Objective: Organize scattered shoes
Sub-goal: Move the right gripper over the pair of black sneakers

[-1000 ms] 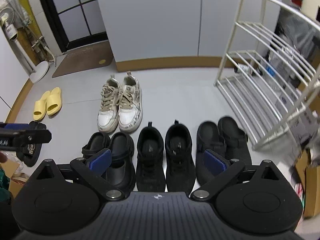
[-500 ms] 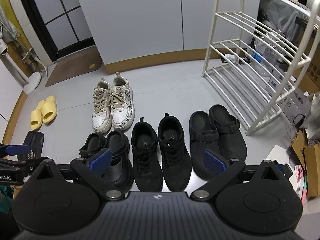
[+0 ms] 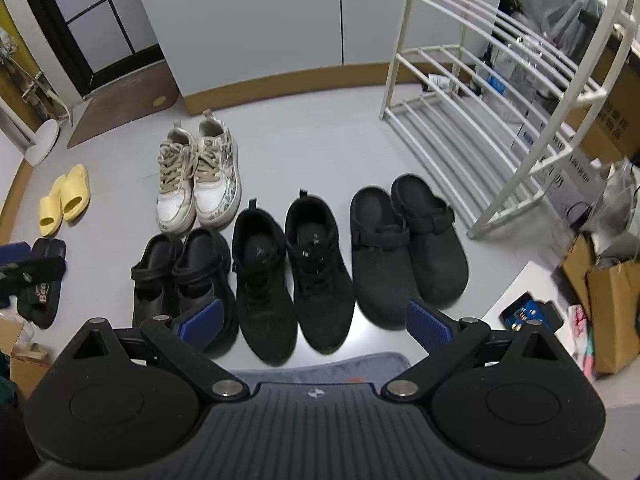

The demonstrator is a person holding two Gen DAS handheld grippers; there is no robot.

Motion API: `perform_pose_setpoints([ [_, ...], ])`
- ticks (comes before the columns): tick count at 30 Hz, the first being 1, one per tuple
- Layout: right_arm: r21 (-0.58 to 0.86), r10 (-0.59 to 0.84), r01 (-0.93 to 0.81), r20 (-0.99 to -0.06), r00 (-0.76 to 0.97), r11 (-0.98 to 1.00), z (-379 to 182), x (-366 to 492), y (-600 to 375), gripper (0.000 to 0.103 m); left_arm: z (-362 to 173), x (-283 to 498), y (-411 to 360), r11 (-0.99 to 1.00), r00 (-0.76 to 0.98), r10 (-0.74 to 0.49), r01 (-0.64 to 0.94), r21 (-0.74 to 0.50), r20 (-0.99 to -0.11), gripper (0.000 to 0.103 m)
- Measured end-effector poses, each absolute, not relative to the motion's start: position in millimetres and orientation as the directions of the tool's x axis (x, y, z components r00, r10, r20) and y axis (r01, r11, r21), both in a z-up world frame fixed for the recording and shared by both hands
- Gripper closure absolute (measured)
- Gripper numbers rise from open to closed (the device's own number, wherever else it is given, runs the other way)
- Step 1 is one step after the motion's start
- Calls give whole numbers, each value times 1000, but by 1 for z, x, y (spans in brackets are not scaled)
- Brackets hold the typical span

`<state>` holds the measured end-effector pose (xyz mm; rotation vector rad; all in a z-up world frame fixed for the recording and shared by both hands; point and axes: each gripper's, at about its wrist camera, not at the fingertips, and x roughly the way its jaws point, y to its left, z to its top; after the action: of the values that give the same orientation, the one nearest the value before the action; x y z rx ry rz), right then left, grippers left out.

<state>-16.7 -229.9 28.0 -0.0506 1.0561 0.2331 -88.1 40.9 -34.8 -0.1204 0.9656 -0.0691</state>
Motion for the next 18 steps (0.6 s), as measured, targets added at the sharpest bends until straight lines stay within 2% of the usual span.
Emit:
perform_pose_setpoints([
  [4, 88, 194, -243, -868, 458, 966, 4, -14, -226, 4, -43, -85, 34, 993, 548, -113, 41, -108, -829, 3],
  [5, 91, 199, -250, -870, 451, 964, -3, -13, -225, 12, -48, -83, 33, 992, 529, -124, 60, -109, -840, 3],
  [6, 89, 191, -258, -895, 403, 962, -11, -9, -222, 27, -52, -81, 34, 991, 514, -135, 69, -116, -847, 4],
  [7, 86, 183, -268, -916, 358, 959, -20, -4, -218, 28, -55, -79, 35, 991, 507, -136, 73, -115, -851, 3],
  [9, 41, 167, -335, -919, 357, 941, -27, 3, -210, 26, -59, -76, 37, 992, 505, -128, 84, -99, -854, 3],
  [13, -28, 110, -357, -927, 360, 934, -38, 14, -200, 25, -60, -67, 36, 991, 520, -117, 111, -68, -846, 4],
  [18, -50, 97, -366, -923, 372, 929, -42, 32, -191, 23, -42, -50, 51, 992, 584, -124, 49, -118, -802, 4],
])
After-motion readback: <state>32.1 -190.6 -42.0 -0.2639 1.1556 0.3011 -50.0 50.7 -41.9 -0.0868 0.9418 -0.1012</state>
